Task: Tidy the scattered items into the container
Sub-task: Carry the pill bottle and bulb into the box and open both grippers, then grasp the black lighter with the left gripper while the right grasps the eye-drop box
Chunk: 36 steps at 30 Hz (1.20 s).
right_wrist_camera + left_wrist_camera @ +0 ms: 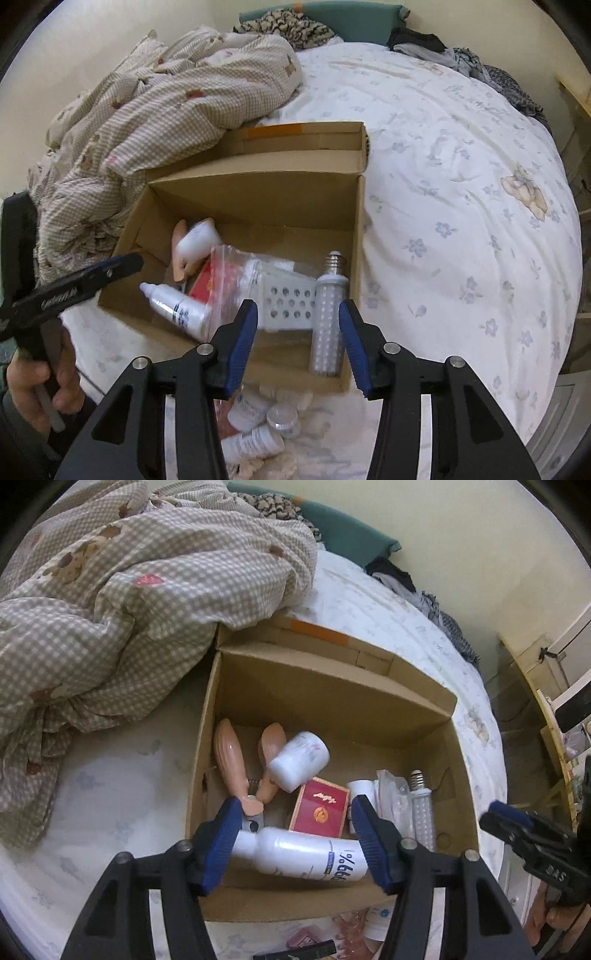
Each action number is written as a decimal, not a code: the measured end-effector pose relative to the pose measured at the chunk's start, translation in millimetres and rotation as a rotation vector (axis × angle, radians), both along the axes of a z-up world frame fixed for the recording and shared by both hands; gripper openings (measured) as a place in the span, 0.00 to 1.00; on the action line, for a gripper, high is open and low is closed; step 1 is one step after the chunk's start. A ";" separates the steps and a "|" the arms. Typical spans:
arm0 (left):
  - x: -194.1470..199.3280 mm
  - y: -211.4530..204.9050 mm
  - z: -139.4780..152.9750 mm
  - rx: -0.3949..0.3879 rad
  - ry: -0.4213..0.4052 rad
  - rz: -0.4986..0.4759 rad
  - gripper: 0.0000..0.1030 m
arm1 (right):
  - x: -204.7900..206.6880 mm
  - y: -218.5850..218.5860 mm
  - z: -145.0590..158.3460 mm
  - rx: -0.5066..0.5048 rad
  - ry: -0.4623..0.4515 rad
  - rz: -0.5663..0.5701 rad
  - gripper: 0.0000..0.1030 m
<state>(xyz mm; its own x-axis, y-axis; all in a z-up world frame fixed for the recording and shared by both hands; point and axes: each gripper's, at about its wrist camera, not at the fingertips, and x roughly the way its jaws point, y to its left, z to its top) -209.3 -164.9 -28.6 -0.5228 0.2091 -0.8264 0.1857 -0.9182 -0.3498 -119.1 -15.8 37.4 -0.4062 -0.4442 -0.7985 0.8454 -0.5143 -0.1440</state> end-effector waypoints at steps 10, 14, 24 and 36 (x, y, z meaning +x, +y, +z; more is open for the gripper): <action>16.0 38.4 5.5 -0.047 -0.023 -0.194 0.60 | 33.7 85.5 -5.5 0.009 -0.047 0.003 0.56; 34.0 72.0 13.5 -0.091 0.001 -0.392 0.61 | 46.5 120.0 -17.8 0.035 -0.066 0.000 0.59; 48.2 93.7 -34.5 -0.237 -0.198 -0.563 0.71 | 48.7 182.0 -56.3 0.077 -0.119 -0.040 0.60; 61.8 95.9 -71.6 -0.328 -0.361 -0.661 0.71 | 49.3 181.1 -87.7 0.141 -0.184 0.000 0.60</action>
